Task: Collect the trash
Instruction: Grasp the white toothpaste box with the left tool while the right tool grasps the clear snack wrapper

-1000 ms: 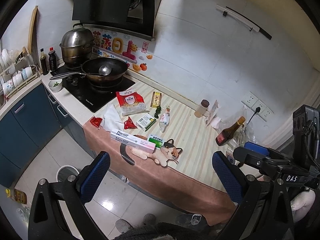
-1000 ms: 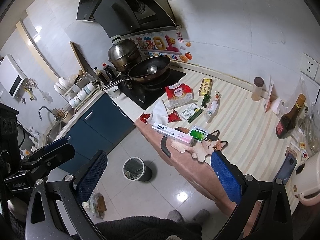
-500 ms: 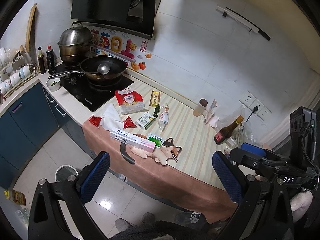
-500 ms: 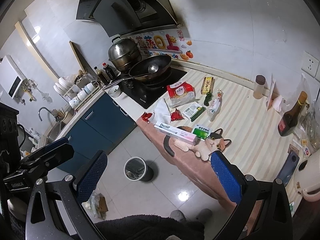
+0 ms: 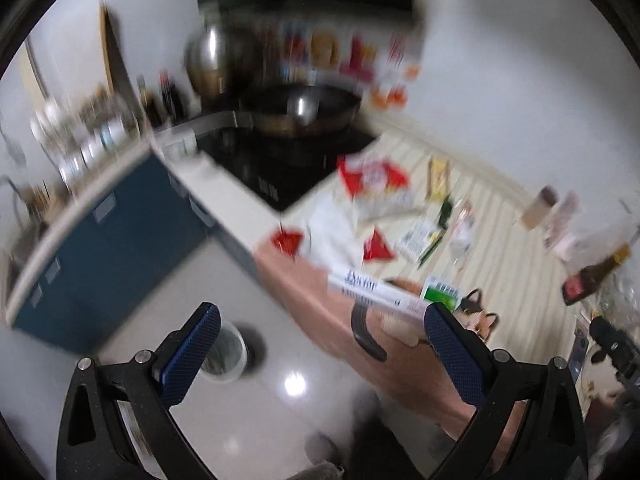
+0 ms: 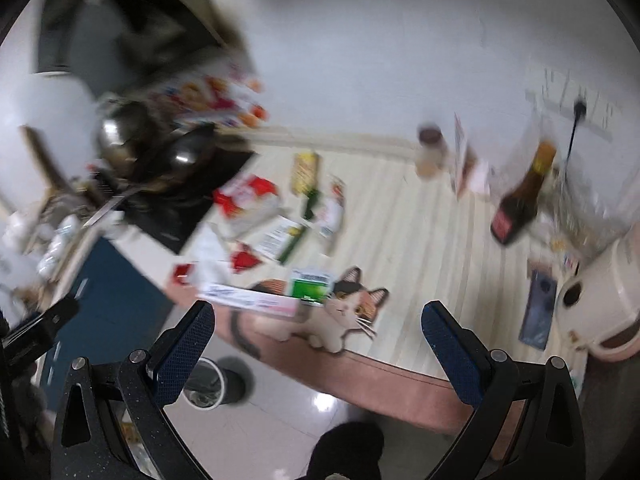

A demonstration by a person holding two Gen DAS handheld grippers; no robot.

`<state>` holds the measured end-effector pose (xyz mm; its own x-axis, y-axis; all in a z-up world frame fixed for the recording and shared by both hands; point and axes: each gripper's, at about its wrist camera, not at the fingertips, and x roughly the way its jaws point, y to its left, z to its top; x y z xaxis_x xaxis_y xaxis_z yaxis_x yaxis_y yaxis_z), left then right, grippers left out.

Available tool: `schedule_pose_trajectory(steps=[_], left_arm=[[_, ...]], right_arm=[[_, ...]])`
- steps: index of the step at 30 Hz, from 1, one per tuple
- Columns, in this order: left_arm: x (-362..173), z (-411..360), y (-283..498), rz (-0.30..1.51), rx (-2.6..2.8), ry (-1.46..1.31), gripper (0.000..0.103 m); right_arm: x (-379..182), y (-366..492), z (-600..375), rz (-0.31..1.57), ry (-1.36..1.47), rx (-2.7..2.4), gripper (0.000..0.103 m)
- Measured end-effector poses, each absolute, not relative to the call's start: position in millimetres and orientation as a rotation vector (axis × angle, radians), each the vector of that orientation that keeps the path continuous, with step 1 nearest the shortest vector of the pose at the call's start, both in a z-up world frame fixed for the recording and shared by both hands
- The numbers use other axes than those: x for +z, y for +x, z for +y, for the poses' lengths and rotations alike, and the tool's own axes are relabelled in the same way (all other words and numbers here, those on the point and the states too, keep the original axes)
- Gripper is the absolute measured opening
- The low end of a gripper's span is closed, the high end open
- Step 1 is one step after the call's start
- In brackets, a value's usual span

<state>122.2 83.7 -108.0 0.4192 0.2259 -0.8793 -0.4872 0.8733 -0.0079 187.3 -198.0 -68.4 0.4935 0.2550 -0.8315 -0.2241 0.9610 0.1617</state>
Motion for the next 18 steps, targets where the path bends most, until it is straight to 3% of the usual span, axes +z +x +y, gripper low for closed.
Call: schedule_pose_trajectory(steps=[6, 9, 13, 16, 18], left_arm=[[-247, 119, 191, 1.353, 0.487, -0.686, 0.103], [-314, 119, 205, 1.435, 0.487, -0.959, 0.096], [-365, 103, 229, 1.497, 0.488, -1.142, 0.084], [-380, 88, 245, 1.486, 0.493, -1.230, 0.082], [-383, 83, 255, 1.492, 0.512, -1.200, 0.057]], right_arm=[[-178, 285, -188, 1.201, 0.018, 0.204, 0.103], [-219, 319, -181, 1.266, -0.029, 0.197, 0.103], [-263, 362, -180, 1.342, -0.053, 0.184, 0.103], [-285, 384, -180, 1.390, -0.062, 0.181, 0.103], [-294, 394, -179, 1.410, -0.072, 0.184, 0.103]])
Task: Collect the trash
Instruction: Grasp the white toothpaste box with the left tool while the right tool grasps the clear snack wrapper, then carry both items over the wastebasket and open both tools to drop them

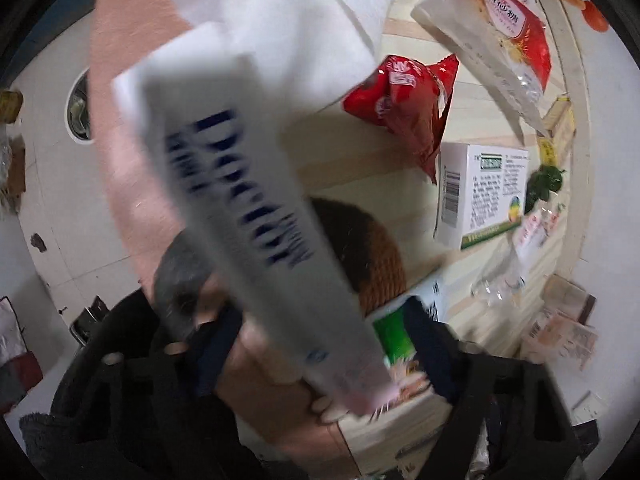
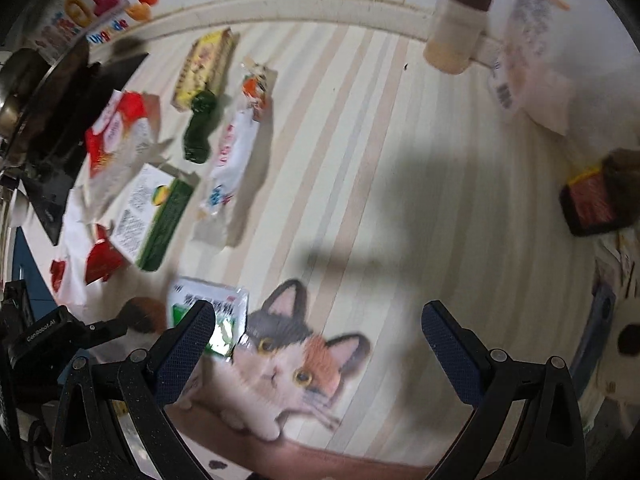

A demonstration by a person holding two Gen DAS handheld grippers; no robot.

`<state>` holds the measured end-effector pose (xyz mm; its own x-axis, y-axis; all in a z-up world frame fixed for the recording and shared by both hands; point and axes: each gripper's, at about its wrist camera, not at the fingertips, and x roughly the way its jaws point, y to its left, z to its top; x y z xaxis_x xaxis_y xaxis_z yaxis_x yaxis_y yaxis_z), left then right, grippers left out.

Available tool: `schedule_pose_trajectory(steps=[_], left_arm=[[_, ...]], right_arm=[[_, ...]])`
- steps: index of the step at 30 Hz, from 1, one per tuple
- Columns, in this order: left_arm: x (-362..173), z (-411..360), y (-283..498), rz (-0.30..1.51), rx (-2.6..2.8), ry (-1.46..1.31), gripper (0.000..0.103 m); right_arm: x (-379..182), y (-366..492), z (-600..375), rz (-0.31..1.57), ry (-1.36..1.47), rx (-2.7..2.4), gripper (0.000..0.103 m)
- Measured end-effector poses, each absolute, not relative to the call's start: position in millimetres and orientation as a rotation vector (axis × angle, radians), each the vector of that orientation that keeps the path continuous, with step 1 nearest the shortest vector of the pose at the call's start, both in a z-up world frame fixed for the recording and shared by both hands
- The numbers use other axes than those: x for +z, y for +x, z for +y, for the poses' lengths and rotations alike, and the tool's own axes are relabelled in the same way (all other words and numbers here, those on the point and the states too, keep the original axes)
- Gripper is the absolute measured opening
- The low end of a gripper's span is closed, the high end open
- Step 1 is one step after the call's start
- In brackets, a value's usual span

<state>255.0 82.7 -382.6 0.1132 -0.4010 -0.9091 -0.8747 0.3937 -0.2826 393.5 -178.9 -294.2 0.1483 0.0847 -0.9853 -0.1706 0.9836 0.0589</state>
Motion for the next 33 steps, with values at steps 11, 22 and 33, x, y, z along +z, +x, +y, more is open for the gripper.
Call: schedule_pose_trajectory(steps=[11, 22, 33], left_arm=[[-329, 28, 310, 1.599, 0.404, -0.233, 0.031], [-315, 5, 320, 1.619, 0.410, -0.147, 0.032], [-270, 0, 263, 1.472, 0.400, -0.114, 0.030]], right_arm=[[-329, 477, -121, 1.431, -0.037, 0.262, 0.086], [-356, 503, -87, 1.445, -0.116, 0.319, 0.003], [-323, 439, -129, 1.399, -0.139, 0.348, 0.000]])
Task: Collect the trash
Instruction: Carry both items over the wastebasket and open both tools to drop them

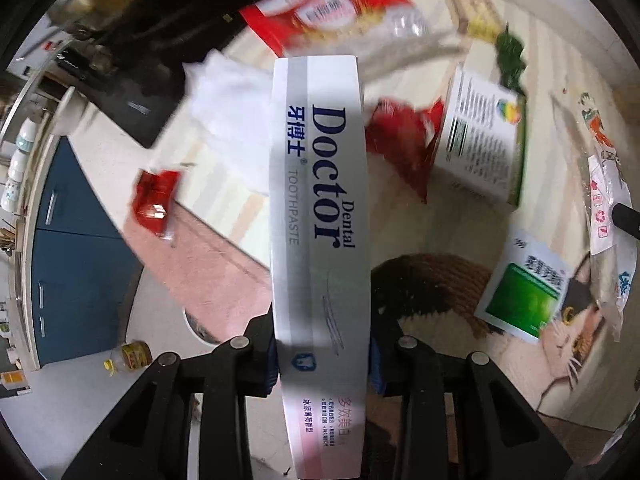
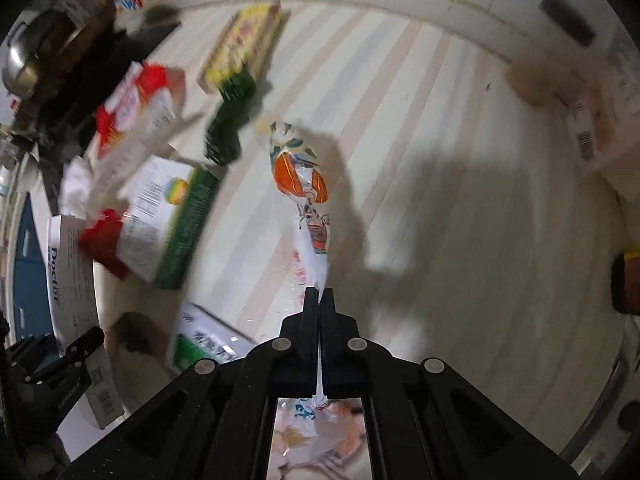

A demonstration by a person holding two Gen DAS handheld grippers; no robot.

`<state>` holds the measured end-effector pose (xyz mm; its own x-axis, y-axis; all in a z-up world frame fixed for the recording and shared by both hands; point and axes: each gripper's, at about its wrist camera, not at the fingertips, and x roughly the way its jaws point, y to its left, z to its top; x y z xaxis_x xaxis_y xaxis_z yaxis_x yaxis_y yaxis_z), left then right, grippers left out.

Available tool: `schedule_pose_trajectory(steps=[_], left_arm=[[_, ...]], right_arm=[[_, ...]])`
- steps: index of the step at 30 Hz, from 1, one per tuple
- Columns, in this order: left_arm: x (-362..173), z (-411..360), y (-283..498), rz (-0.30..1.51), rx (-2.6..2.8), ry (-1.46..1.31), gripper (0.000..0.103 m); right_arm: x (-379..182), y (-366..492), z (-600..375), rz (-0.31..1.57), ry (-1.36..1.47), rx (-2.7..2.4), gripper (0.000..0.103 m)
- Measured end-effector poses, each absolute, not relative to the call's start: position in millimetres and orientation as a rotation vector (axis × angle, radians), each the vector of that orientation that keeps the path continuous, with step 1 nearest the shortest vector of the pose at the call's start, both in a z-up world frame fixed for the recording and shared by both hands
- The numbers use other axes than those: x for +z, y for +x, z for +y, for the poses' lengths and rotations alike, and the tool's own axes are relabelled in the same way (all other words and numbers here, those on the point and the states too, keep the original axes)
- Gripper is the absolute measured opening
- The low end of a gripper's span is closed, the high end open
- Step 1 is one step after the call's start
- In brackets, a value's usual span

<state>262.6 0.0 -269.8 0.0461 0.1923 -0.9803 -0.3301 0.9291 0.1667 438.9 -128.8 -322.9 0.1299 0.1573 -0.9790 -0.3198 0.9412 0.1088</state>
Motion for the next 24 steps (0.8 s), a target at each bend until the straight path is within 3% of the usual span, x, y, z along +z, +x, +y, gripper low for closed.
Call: schedule_pose_trajectory(steps=[7, 13, 20, 24], left_arm=[[-196, 30, 233, 1.301, 0.441, -0.135, 0.030], [-171, 117, 179, 1.193, 0.492, -0.273, 0.030], [-221, 228, 107, 1.192, 0.598, -0.415, 0.030], [-300, 311, 45, 1.286, 0.693, -0.510, 0.030]], right_arm=[[-252, 411, -101, 1.279, -0.112, 0.455, 0.000], [-200, 345, -25, 1.199, -0.125, 0.639, 0.000], [-229, 234, 105, 1.233, -0.250, 0.842, 0.000], [-307, 174, 182, 1.317, -0.356, 0.923, 0.000]])
